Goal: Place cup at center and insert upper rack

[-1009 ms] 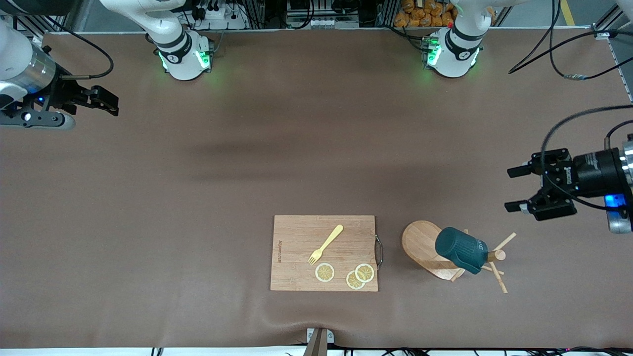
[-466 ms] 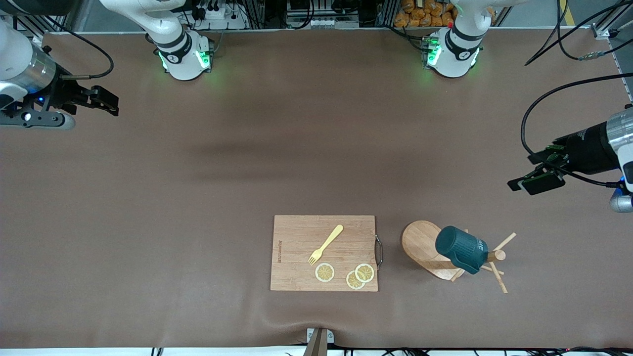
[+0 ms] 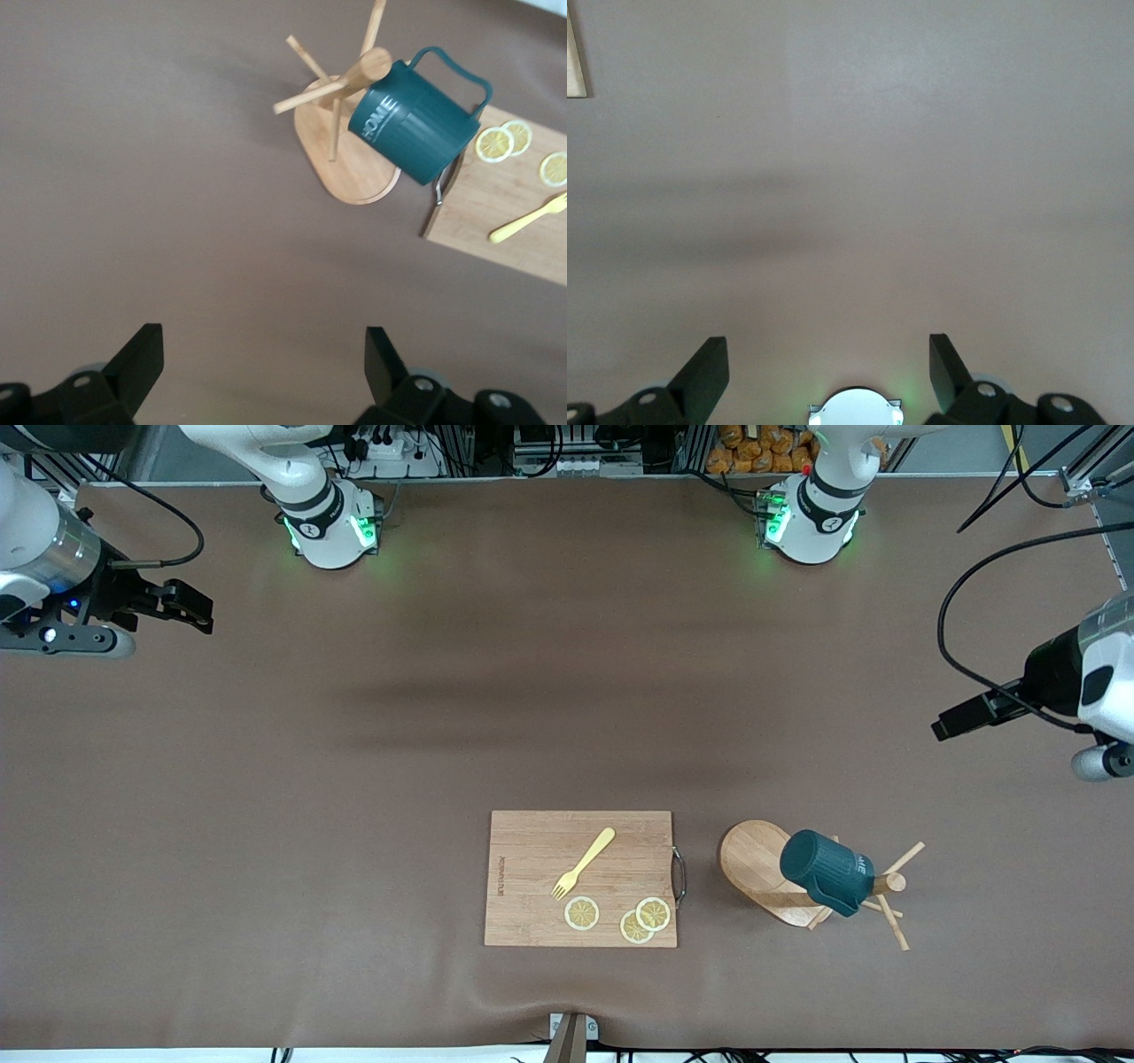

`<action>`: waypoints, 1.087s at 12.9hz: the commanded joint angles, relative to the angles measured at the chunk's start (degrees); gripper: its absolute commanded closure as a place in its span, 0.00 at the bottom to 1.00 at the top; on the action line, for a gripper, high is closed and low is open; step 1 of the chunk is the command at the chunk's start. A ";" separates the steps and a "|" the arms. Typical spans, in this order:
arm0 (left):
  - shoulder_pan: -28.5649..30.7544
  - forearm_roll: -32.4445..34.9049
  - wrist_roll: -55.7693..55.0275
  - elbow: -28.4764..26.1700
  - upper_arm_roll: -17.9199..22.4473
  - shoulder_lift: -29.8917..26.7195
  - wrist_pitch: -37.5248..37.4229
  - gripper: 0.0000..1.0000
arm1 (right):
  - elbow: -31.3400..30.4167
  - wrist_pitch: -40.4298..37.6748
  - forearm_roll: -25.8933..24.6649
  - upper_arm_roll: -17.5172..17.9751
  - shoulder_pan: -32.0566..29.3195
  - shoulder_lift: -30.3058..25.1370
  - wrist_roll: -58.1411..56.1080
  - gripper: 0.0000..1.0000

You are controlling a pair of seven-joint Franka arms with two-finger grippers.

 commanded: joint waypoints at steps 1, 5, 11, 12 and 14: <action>-0.85 1.33 2.94 -7.49 2.68 -7.72 0.23 0.00 | -0.41 0.94 0.21 0.09 0.44 -0.30 1.34 0.00; -1.71 2.21 10.14 -19.09 5.48 -15.29 7.51 0.00 | -0.41 1.11 0.65 0.00 0.44 -0.30 1.34 0.00; -3.66 2.65 10.15 -23.75 6.55 -18.89 8.84 0.00 | -2.60 2.60 4.51 -0.44 -0.52 -1.43 0.90 0.00; -3.57 2.65 10.15 -24.81 6.46 -20.12 8.84 0.00 | -2.61 2.70 4.61 -0.44 -0.53 -1.44 0.55 0.00; -3.48 2.74 10.24 -25.43 6.46 -21.01 8.84 0.00 | -2.17 2.79 4.61 -0.70 -1.05 -1.53 -3.03 0.00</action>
